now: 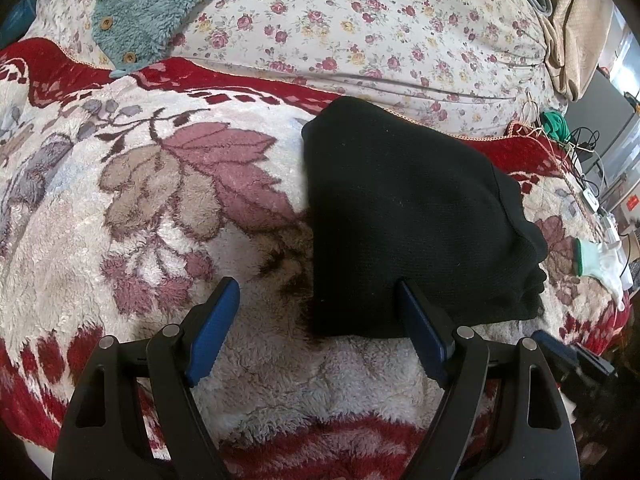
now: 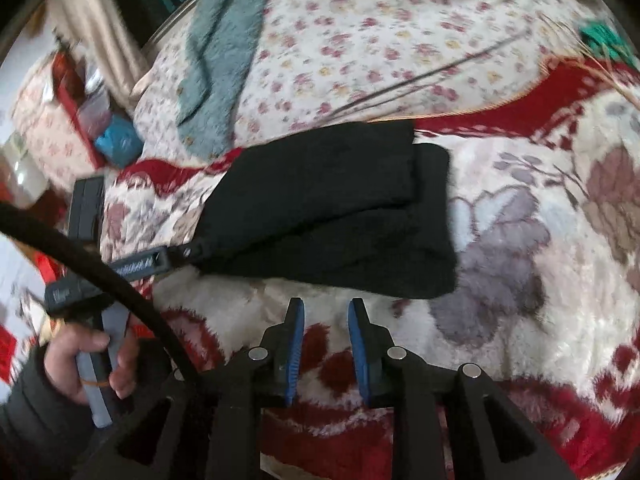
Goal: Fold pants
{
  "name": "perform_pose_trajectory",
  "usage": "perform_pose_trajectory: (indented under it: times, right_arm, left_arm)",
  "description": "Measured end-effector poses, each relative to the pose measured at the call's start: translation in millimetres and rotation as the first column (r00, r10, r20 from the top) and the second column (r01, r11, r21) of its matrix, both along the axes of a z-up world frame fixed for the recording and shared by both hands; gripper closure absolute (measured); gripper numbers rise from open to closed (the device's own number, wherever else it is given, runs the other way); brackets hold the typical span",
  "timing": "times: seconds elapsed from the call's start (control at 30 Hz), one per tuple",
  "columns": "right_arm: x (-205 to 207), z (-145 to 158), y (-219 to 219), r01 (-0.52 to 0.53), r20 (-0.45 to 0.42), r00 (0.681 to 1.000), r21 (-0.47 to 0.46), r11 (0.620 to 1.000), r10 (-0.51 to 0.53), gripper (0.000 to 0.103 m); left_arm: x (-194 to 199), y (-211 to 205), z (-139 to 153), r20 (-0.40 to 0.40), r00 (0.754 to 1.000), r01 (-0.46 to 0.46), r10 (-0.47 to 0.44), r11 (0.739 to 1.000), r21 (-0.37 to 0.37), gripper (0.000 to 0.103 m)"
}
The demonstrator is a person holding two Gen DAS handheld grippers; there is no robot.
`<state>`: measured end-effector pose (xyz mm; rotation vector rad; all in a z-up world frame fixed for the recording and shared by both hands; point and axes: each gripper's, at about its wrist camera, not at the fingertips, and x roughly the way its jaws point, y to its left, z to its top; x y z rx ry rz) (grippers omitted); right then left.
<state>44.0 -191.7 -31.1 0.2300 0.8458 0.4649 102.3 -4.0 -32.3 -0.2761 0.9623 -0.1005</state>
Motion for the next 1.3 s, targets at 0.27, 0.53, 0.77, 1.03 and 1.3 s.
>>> perform_pose_trajectory:
  times: [0.27,0.53,0.77,1.03,1.3]
  right_arm:
    - [1,-4,9,-0.031,0.000,1.000,-0.029,0.999,0.031,0.082]
    - [-9,5,-11,0.046,0.062,0.997,0.060,0.997,-0.050,0.082]
    - [-11,7,-14,0.052,0.065,0.996,0.070,0.996,-0.057,0.082]
    - [-10,7,-13,0.044,0.061,0.997,0.062,0.997,-0.048,0.082]
    - [-10,7,-14,0.045,0.060,0.997,0.068,0.997,-0.050,0.082]
  left_arm:
    - [-25,-15,28,0.183,0.980,0.067,-0.085,0.993,0.100,0.022]
    - [-65,-50,63,0.428,0.877,0.083,-0.219,0.946,0.314,0.017]
    - [-60,-45,51,0.356,0.916,0.088,-0.187,0.957,0.276,0.017]
    - [-52,-44,40,0.285,0.940,0.124,-0.188,0.966,0.228,0.017]
    - [-51,-32,40,0.293,0.944,0.102,-0.151,0.979,0.176,0.017]
